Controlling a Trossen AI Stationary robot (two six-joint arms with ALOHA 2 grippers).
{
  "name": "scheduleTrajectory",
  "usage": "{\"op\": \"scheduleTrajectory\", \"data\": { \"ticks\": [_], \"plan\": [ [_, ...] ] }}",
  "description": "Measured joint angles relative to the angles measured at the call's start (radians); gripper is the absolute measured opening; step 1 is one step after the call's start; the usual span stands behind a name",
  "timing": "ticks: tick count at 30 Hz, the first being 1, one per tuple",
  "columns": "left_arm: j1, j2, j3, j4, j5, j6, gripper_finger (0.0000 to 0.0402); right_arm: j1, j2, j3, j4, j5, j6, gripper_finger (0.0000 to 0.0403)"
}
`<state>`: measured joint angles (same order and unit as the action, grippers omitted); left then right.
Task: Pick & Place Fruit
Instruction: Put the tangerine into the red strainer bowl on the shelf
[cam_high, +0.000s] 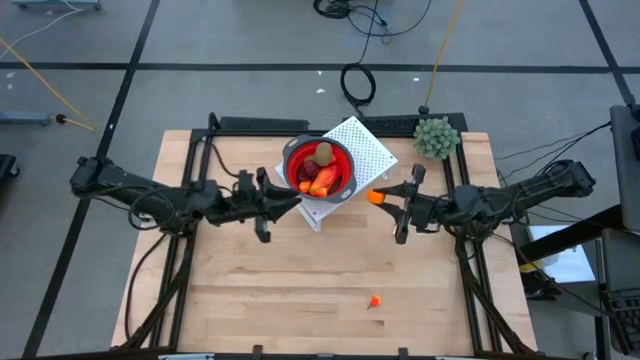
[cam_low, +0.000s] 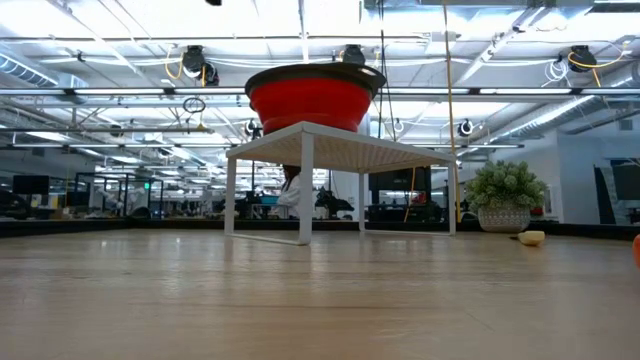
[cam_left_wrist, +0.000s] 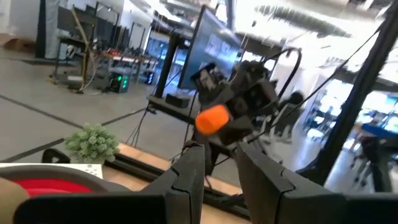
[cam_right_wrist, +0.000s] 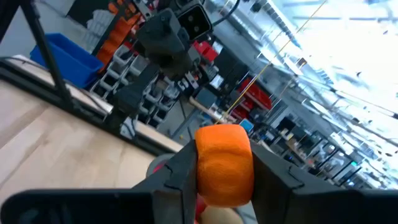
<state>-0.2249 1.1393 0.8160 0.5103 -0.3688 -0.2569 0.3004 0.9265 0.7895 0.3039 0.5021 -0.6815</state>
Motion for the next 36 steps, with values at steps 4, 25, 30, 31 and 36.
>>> {"op": "scheduleTrajectory", "data": {
  "ticks": [4, 25, 30, 31, 36],
  "plan": [
    [0.002, 0.064, 0.118, -0.117, -0.009, 0.0, 0.0093, 0.0, 0.003, 0.0, 0.074, 0.0, -0.046, 0.0104],
    [0.033, 0.379, 0.486, -0.255, 0.014, 0.045, 0.011, 0.073, 0.002, 0.0, 0.167, -0.088, -0.087, 0.0106],
    [0.053, 0.417, 0.508, -0.251, 0.09, 0.04, 0.018, 0.108, 0.002, 0.0, 0.167, -0.088, -0.157, 0.0104],
    [0.056, 0.424, 0.508, -0.251, 0.101, 0.032, 0.0197, 0.112, 0.001, 0.0, 0.168, -0.088, -0.167, 0.0104],
    [0.077, 0.44, 0.509, -0.234, 0.142, -0.062, 0.0269, 0.121, 0.002, 0.0, 0.158, -0.088, -0.176, 0.0106]
  ]
}}
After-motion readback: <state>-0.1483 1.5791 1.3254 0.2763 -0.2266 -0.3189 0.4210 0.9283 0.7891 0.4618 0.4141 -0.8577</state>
